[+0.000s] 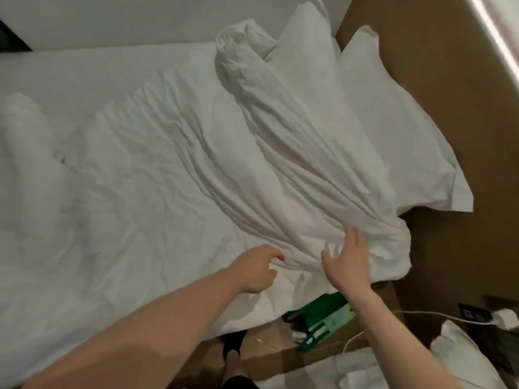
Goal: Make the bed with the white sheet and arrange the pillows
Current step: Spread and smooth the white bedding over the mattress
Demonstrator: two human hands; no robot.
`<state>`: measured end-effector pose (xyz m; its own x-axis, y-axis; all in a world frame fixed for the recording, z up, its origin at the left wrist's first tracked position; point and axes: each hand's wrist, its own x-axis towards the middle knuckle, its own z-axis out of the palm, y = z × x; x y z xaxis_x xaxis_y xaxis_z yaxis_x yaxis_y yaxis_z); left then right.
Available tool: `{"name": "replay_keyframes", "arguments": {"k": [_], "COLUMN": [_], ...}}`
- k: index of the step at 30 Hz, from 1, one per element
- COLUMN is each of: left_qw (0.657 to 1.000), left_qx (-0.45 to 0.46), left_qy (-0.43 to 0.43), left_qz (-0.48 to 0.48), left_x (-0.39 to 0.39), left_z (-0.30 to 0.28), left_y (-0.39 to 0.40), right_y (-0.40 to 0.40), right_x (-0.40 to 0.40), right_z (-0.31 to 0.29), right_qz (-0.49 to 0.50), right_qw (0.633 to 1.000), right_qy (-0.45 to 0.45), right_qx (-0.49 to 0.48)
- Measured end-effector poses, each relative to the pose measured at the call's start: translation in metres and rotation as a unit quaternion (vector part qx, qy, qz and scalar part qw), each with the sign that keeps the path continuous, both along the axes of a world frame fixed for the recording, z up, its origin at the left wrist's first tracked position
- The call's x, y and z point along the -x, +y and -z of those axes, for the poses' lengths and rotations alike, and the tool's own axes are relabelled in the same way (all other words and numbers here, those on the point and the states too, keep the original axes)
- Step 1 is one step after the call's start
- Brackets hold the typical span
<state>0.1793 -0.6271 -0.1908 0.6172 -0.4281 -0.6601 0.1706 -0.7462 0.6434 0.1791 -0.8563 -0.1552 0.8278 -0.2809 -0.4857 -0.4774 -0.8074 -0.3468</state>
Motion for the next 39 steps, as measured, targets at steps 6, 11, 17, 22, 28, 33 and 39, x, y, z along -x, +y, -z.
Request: {"name": "replay_keyframes", "arguments": {"k": [6, 11, 17, 22, 28, 33, 39], "left_qw": [0.974, 0.916, 0.879, 0.876, 0.879, 0.822, 0.765], "left_qx": [-0.174, -0.318, -0.335, -0.281, -0.259, -0.305, -0.295], "left_qy": [-0.009, 0.057, 0.106, 0.127, 0.072, 0.039, 0.098], "left_qz": [-0.147, -0.238, -0.322, -0.370, -0.394, -0.479, -0.564], "left_x": [0.062, 0.142, 0.217, 0.256, 0.285, 0.318, 0.362], "left_z": [0.020, 0.017, 0.030, 0.046, 0.039, 0.019, 0.021], "left_y": [0.202, 0.373, 0.497, 0.556, 0.614, 0.680, 0.741], "right_y": [0.125, 0.230, 0.358, 0.471, 0.572, 0.621, 0.672], "right_x": [0.025, 0.040, 0.065, 0.096, 0.137, 0.157, 0.173], "right_z": [0.026, 0.035, 0.042, 0.047, 0.043, 0.029, 0.026], "right_qz": [-0.135, -0.208, -0.307, -0.313, -0.324, -0.355, -0.412], "right_qw": [0.983, 0.961, 0.931, 0.927, 0.920, 0.909, 0.884], "right_qy": [0.042, 0.102, 0.145, 0.166, 0.180, 0.165, 0.150], "right_qx": [-0.116, -0.153, -0.132, -0.124, -0.124, -0.144, -0.162]}}
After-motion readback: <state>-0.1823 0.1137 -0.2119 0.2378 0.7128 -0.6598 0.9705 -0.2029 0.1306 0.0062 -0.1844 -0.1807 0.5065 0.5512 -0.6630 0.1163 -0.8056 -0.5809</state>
